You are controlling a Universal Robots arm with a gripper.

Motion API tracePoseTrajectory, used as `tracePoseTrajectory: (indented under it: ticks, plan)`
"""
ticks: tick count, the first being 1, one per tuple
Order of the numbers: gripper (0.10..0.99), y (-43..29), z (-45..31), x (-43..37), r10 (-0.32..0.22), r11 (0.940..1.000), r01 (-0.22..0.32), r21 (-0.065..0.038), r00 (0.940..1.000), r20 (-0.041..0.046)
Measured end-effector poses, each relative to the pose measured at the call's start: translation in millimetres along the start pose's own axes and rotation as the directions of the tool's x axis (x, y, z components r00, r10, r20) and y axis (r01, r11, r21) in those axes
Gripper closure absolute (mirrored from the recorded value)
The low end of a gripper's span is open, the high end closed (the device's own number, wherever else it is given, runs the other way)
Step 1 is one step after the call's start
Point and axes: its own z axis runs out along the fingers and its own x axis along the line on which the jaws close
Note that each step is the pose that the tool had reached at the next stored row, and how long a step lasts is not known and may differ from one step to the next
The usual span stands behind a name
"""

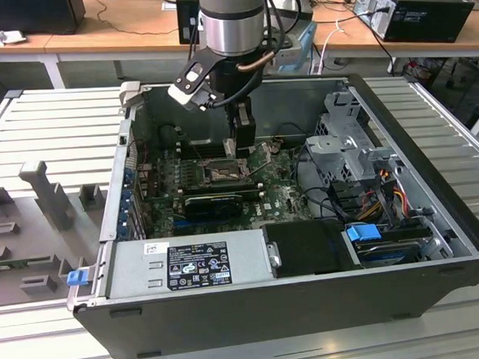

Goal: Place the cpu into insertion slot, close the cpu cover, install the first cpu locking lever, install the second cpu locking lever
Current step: 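Place the cpu into insertion slot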

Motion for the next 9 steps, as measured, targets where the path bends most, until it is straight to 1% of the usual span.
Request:
tracePoseTrajectory:
  ticks: [1, 3, 5, 6, 7, 9]
  plan:
    - [0.557, -0.1, 1.5, 0.0, 0.022, 0.9998, -0.022, 0.0, 0.9998, 0.0022]
    - [0.557, -0.3, 3.0, 0.0, 0.022, 0.9998, -0.022, -0.001, 0.9997, 0.0045]
    - [0.557, -1.6, 7.2, -0.1, 0.022, 0.9998, -0.022, -0.001, 0.9998, 0.0047]
    - [0.557, -3.0, 8.8, -0.2, 0.018, 0.9998, -0.018, -0.001, 0.9998, 0.0043]
    - [0.557, -5.0, 11.5, -0.2, 0.007, 1.0, -0.007, -0.001, 1.0, 0.0021]
    - [0.557, -6.8, 13.9, -0.2, -0.005, 1.0, 0.005, -0.001, 1.0, -0.0027]
